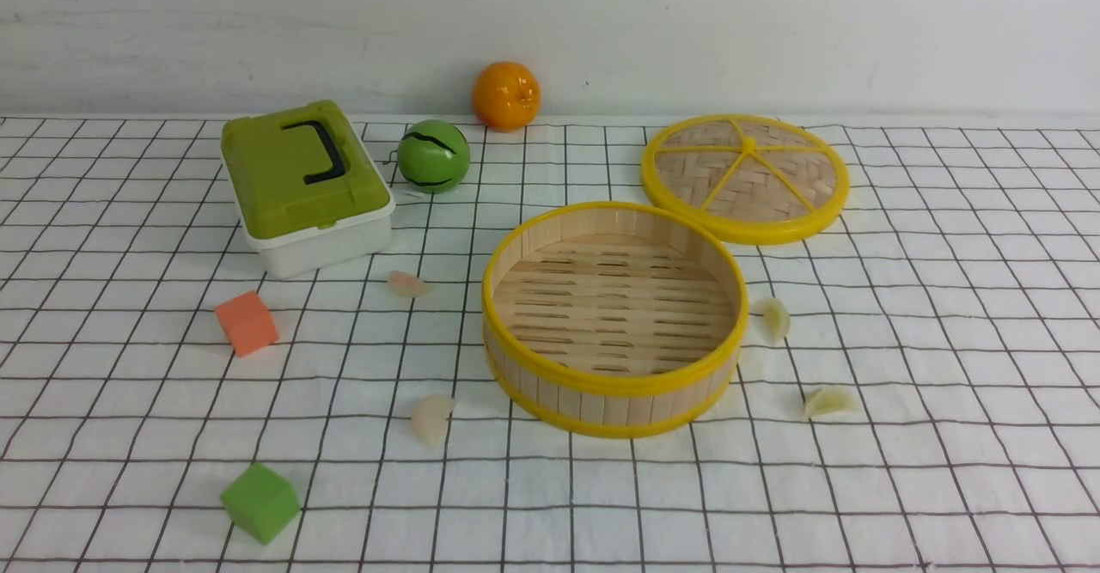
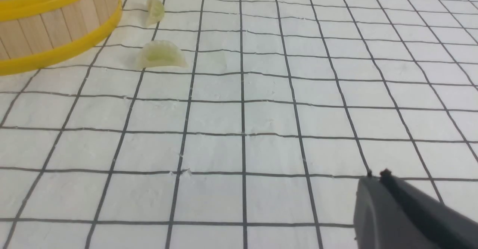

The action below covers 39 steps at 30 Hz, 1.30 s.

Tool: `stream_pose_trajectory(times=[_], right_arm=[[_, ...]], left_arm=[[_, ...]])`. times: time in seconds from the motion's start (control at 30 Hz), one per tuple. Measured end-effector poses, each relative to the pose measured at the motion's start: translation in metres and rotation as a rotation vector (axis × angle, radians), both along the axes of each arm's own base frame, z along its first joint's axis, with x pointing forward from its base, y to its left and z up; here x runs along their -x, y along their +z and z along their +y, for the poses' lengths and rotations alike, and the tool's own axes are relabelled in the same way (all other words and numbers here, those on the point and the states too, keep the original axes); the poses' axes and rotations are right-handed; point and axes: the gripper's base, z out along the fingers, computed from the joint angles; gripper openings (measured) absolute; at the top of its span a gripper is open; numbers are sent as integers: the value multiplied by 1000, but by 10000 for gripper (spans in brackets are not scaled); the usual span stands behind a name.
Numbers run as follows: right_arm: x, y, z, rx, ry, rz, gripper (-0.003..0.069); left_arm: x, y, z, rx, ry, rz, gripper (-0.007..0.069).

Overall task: Put the dumplings into the steamer on the table with the white tablecloth.
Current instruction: 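Reach for and grasp a dumpling on the table with the left gripper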

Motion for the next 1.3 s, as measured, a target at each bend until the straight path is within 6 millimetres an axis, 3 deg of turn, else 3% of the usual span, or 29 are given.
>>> stream_pose_trajectory(times=[0.4, 0.73, 0.93, 1.1, 1.27, 1.3], right_arm=[[0, 0, 0, 0, 0, 0, 1], [0, 0, 0, 0, 0, 0, 6], [-1, 1, 0, 20, 4, -36, 14], [-5, 19, 1, 116, 37, -232, 20], [-3, 48, 10, 260, 129, -554, 29], [1, 59, 16, 286, 175, -699, 31]], left_arm=[[-1, 5, 1, -29, 3, -55, 237], [-3, 45, 2, -12, 24, -501, 237], [-1, 55, 3, -6, 29, -613, 237], [1, 60, 3, 134, 35, -668, 237], [6, 71, 6, 550, 17, -769, 237], [7, 73, 6, 609, 7, -792, 237]])
